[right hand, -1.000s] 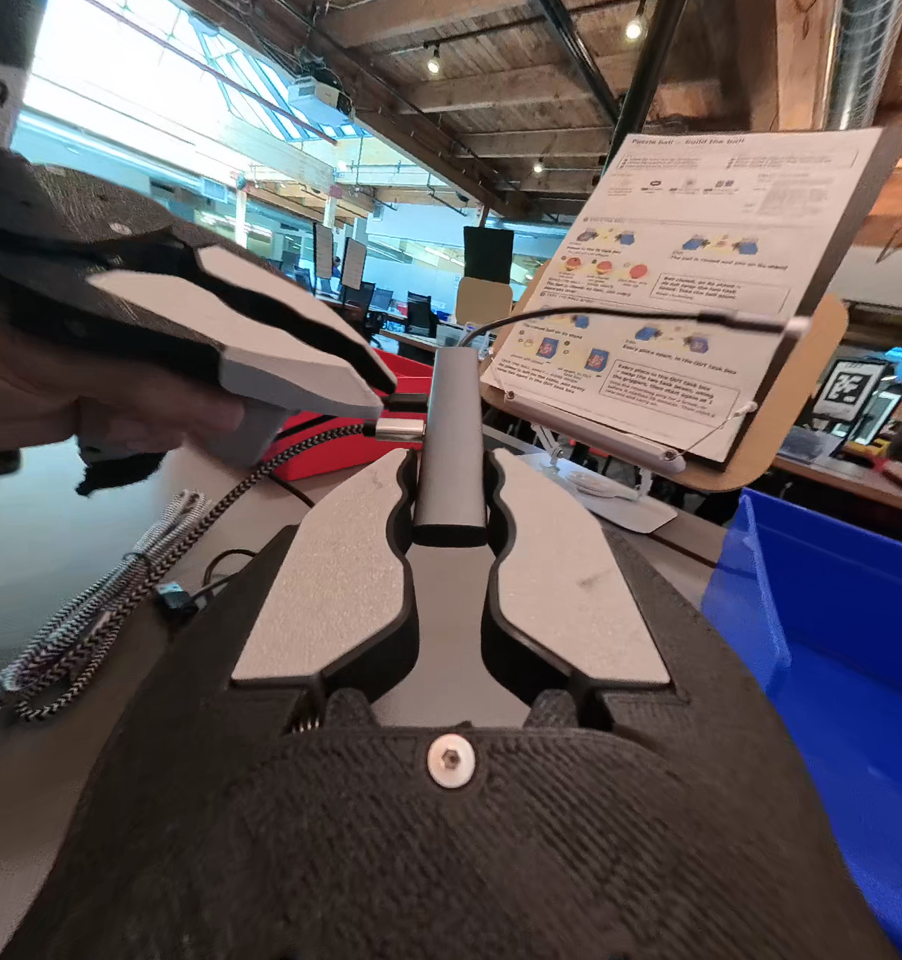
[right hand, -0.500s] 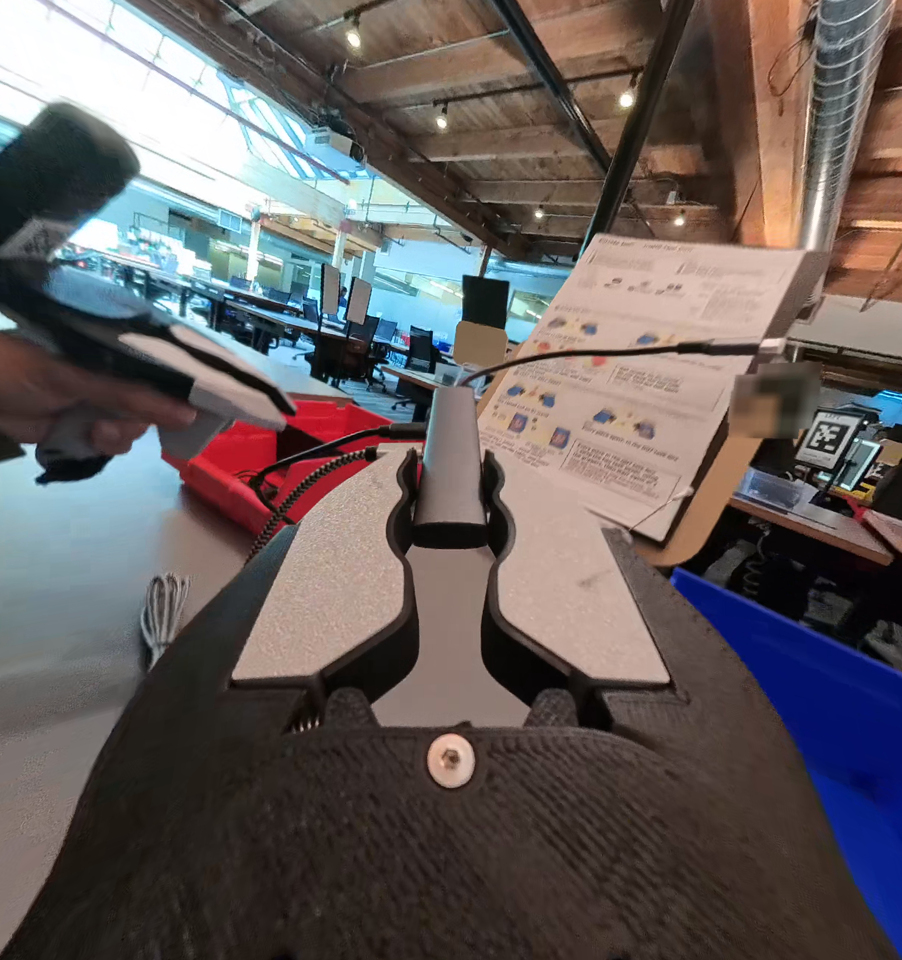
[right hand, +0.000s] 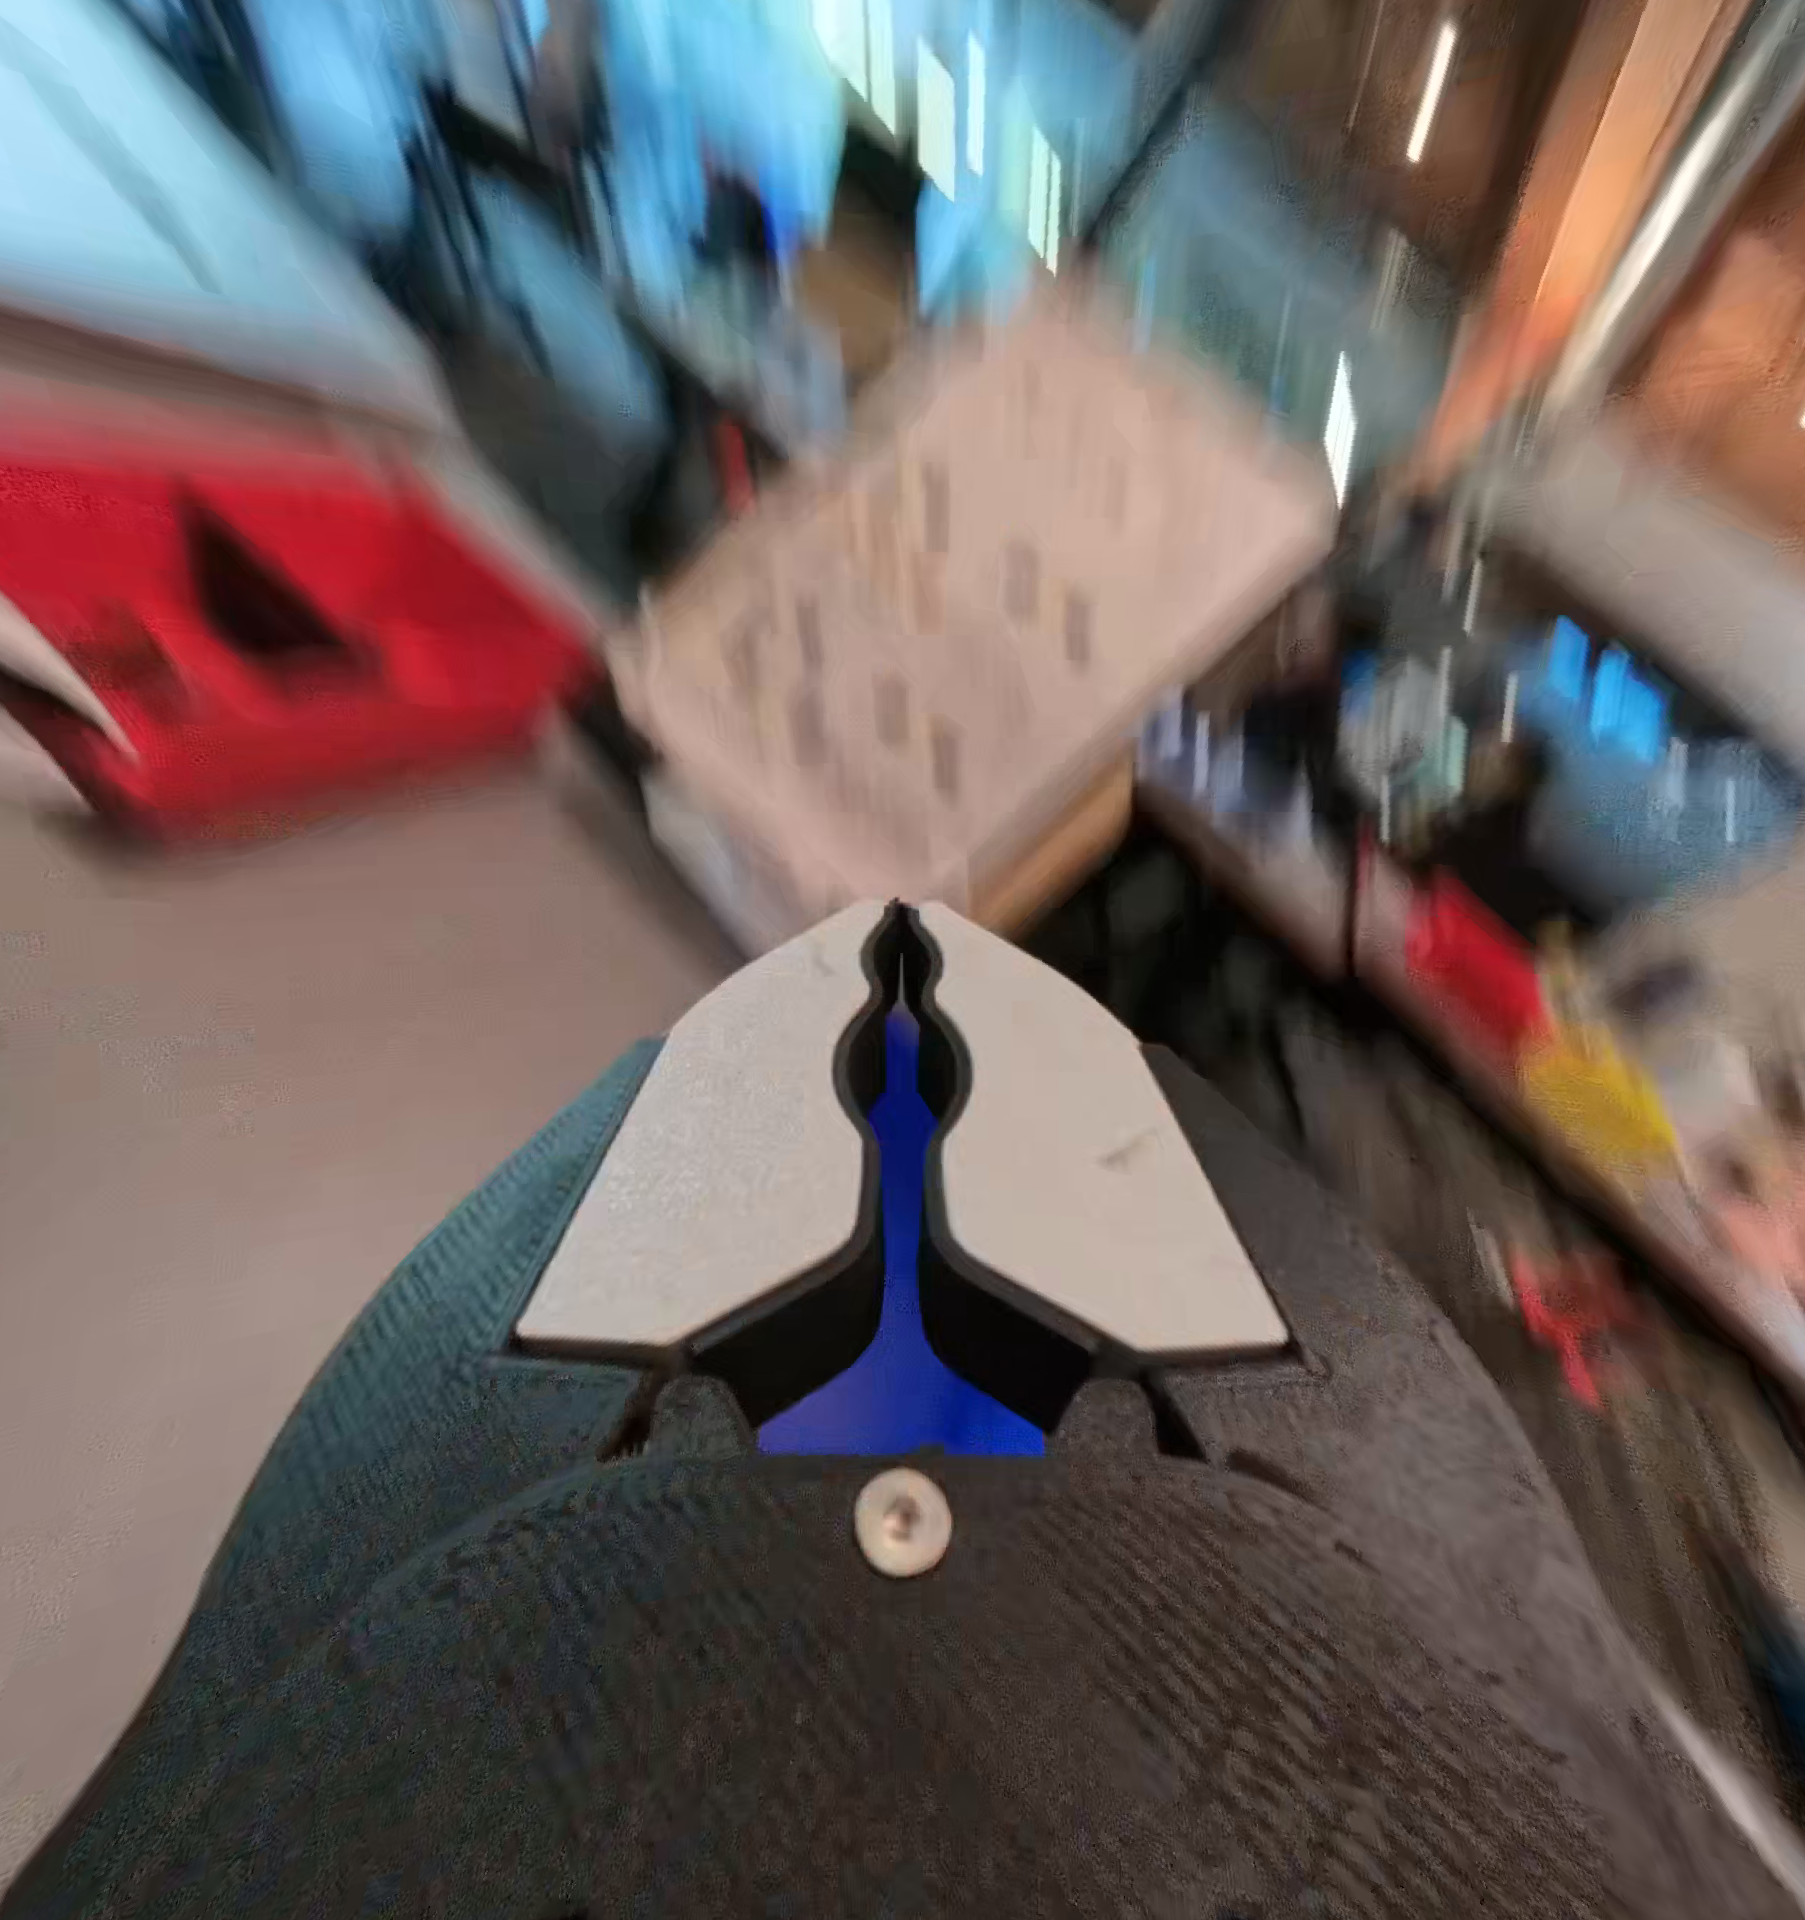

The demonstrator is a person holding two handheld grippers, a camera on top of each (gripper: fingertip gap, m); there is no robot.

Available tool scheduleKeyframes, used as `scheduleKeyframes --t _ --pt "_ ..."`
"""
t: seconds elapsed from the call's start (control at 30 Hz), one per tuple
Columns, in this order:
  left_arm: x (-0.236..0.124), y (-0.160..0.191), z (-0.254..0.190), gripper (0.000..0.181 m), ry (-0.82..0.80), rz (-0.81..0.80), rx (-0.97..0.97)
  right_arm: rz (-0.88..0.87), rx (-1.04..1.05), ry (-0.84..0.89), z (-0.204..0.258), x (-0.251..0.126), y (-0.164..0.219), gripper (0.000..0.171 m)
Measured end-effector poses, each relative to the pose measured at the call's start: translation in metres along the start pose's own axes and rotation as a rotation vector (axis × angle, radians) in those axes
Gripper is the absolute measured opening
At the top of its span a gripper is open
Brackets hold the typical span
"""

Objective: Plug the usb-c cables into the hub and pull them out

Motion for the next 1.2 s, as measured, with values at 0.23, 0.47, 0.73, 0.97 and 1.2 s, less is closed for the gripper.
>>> scheduleKeyframes --t 0.23,0.47,0.73,0.97,1.2 --pt "0.019 0.02 -0.018 0.026 0.038 0.134 0.118 0.386 0.157 -0.209 0.141 -0.068 0.178 0.038" --pt "0.038 0.022 -0.036 0.026 0.134 0.165 0.09 0.491 0.027 -0.395 0.161 -0.056 0.207 0.045" --pt "0.052 0.028 -0.045 0.026 0.2 0.236 0.121 0.789 -0.056 -0.871 0.178 -0.036 0.242 0.071" --pt "0.051 0.035 -0.038 0.026 0.215 0.266 0.101 0.817 0.059 -0.988 0.188 -0.036 0.248 0.048" --pt "0.042 0.029 -0.031 0.026 0.209 0.231 0.082 0.725 0.049 -0.922 0.188 -0.042 0.245 0.026"
Point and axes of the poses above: each gripper's, where its closed fingertips meet, x out along the fingers, y out of its underside, z = x × y across the jaws, the point moved 5 cm from there along -x, back along the fingers, and after that the axes turned 11 degrees about -x, right-handed, at the moved point
